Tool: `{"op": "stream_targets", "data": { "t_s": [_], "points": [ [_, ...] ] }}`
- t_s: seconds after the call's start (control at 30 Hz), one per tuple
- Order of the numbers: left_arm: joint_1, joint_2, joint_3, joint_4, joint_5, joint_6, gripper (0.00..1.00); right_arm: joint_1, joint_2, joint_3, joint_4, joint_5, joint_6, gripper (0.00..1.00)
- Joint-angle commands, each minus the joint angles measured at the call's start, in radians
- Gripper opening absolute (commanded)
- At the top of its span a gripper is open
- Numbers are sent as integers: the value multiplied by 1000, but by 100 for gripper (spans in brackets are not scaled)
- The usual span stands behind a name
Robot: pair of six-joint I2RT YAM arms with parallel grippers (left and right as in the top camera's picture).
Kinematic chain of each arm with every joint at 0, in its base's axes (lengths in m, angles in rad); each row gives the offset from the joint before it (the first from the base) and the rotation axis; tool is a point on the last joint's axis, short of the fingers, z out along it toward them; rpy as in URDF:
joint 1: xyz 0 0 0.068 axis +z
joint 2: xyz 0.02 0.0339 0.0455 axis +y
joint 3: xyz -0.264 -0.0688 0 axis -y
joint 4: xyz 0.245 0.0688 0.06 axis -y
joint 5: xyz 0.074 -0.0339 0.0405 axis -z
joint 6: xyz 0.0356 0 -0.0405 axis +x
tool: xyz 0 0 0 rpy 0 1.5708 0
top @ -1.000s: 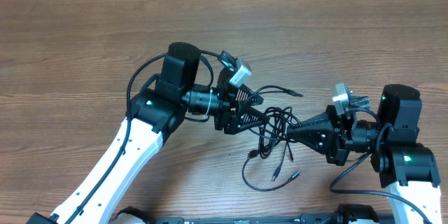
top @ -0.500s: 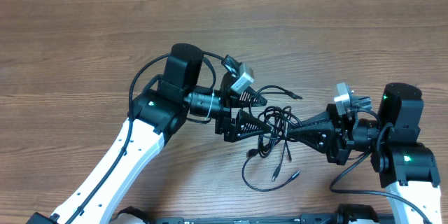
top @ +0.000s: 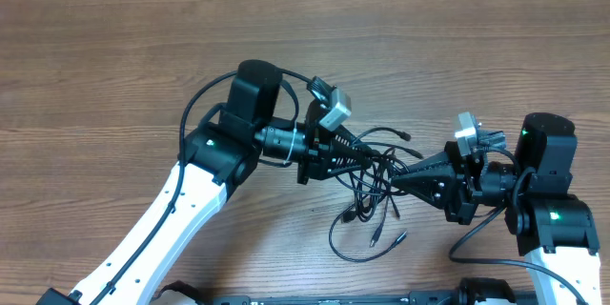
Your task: Untangle cables
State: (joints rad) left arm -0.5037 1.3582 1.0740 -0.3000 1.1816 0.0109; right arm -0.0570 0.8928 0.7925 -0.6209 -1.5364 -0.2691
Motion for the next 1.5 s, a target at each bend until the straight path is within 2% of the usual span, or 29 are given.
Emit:
{"op": "stream_targets", "data": {
  "t_s": [0.0, 0.1, 0.13, 0.17, 0.4, 0.6, 0.73, 0.83, 0.97, 1.2, 1.37, 1.4, 1.47],
  "points": [
    [-21, 8, 8, 13, 8, 13, 20, 3, -13, 5, 6, -33, 4, 4],
    [-21, 8, 8, 13, 7, 13, 14, 3, -13, 5, 6, -33, 4, 4],
    [-21, 8, 8, 13, 7, 13, 6, 3, -13, 5, 6, -33, 4, 4],
    [-21, 8, 8, 13, 7, 12, 4, 3, -13, 5, 6, -32, 4, 4],
    [-20, 8, 8, 13, 3, 12, 4, 3, -13, 5, -11, 26, 4, 4],
    [-11, 8, 8, 29, -51, -87, 4, 3, -13, 5, -133, 305, 4, 4],
    [-5, 8, 8, 66, -56, -97, 4, 3, -13, 5, -191, 420, 1, 4],
    [-5, 8, 8, 108, -70, -125, 4, 3, -13, 5, -248, 429, -74, 4],
    [-5, 8, 8, 150, -79, -166, 4, 3, -13, 5, -274, 430, -103, 4],
    [-5, 8, 8, 246, -97, -238, 4, 3, -13, 5, -287, 436, -106, 4],
    [-5, 8, 8, 245, -98, -244, 4, 3, -13, 5, -287, 436, -106, 4],
    [-5, 8, 8, 245, -100, -244, 9, 3, -13, 5, -287, 435, -106, 4],
    [-5, 8, 8, 235, -116, -244, 35, 3, -13, 5, -285, 425, -106, 4]
  ]
}}
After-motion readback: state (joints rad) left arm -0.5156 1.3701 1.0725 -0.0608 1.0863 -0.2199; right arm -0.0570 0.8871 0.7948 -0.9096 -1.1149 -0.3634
